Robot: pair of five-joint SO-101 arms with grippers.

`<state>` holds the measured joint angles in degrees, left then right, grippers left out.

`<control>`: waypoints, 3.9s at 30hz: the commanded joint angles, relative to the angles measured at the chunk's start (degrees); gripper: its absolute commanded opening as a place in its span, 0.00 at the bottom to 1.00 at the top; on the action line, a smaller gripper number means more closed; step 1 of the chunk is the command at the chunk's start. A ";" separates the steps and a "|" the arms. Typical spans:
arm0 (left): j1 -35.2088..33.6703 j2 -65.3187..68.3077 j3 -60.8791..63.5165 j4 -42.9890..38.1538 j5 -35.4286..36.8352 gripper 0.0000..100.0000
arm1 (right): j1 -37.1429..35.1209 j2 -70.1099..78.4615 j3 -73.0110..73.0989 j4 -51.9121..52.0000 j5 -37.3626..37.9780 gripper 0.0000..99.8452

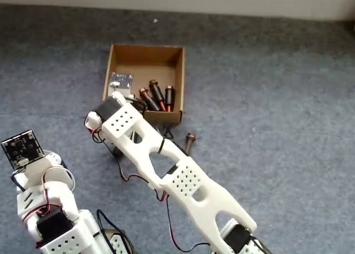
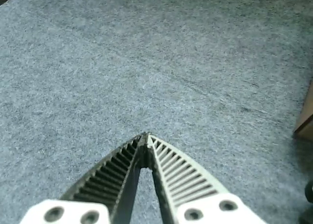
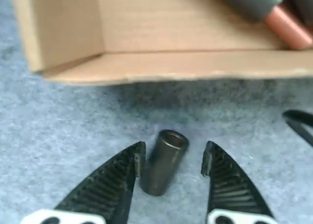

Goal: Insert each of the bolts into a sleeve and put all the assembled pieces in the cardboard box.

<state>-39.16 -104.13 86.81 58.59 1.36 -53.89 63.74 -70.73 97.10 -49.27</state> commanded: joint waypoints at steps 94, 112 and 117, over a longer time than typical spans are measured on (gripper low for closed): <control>-0.66 -0.31 -0.40 -2.29 0.35 0.01 | 26.15 -121.63 115.56 -19.47 26.46 0.00; 26.59 -0.22 -0.66 -2.29 -5.45 0.01 | 45.58 -146.77 142.46 -40.40 27.43 0.00; 37.23 0.04 -5.67 -2.11 -5.71 0.01 | 49.27 -154.33 145.10 -40.57 27.43 0.00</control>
<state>-9.98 -104.13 87.08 57.27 -3.12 -6.86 -86.33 74.42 58.07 -22.46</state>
